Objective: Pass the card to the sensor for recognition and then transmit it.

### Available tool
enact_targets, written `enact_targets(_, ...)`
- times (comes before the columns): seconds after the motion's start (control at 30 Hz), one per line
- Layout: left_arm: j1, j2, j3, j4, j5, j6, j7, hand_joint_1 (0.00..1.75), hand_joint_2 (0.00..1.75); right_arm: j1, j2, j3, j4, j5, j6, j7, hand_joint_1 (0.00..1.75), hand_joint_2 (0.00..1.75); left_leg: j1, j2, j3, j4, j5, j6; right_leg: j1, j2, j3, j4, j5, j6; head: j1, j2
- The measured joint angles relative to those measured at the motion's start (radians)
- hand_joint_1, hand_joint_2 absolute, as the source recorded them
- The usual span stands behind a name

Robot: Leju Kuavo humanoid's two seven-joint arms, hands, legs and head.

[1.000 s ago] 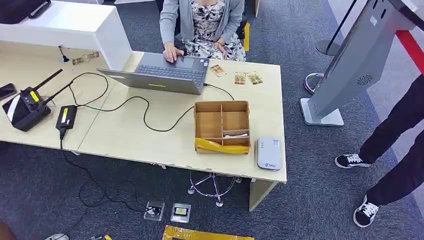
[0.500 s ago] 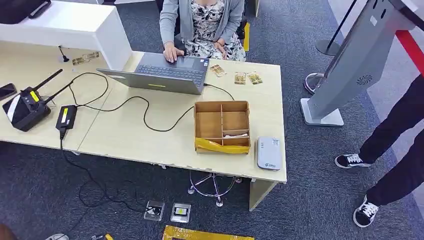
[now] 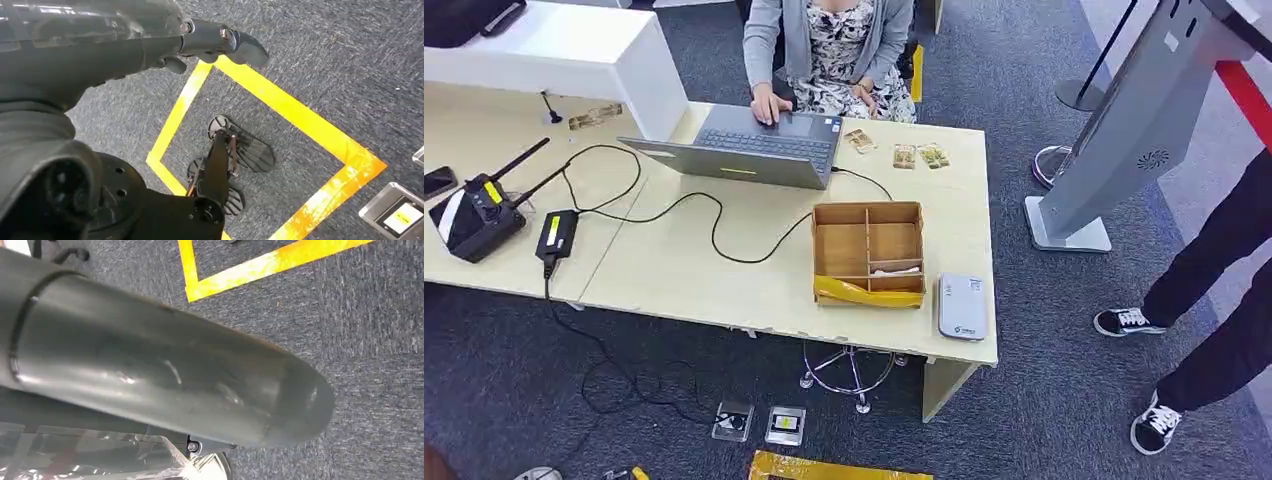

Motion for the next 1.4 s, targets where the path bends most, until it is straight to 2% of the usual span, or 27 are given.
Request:
enact_targets(0.87,-0.001,-0.001,0.0,0.0,-0.011,-0.034,0.005,0.0,0.0,0.0,0.001,0.0,0.0,-0.019,0.006,-0.003,0.0,0.0,0.0,0.0,0.0,0.0,0.0,0.0,0.0,0.0,0.0,0.0,0.0,0.0,0.0,0.0)
enact_targets(1.07,-0.001,0.006,0.0,0.0,-0.006,-0.082,0.016,0.0,0.0,0.0,0.009,0.0,0.0,-0.03,-0.003,-0.013,0.0,0.0,0.0,0.0,0.0,0.0,0.0,0.0,0.0,0.0,0.0,0.0,0.0,0.0,0.0,0.0)
enact_targets(1.4,-0.001,0.017,0.0,0.0,0.0,-0.099,0.016,0.0,0.0,0.0,0.01,0.0,0.0,-0.034,-0.001,-0.037,0.0,0.0,0.0,0.0,0.0,0.0,0.0,0.0,0.0,0.0,0.0,0.0,0.0,0.0,0.0,0.0)
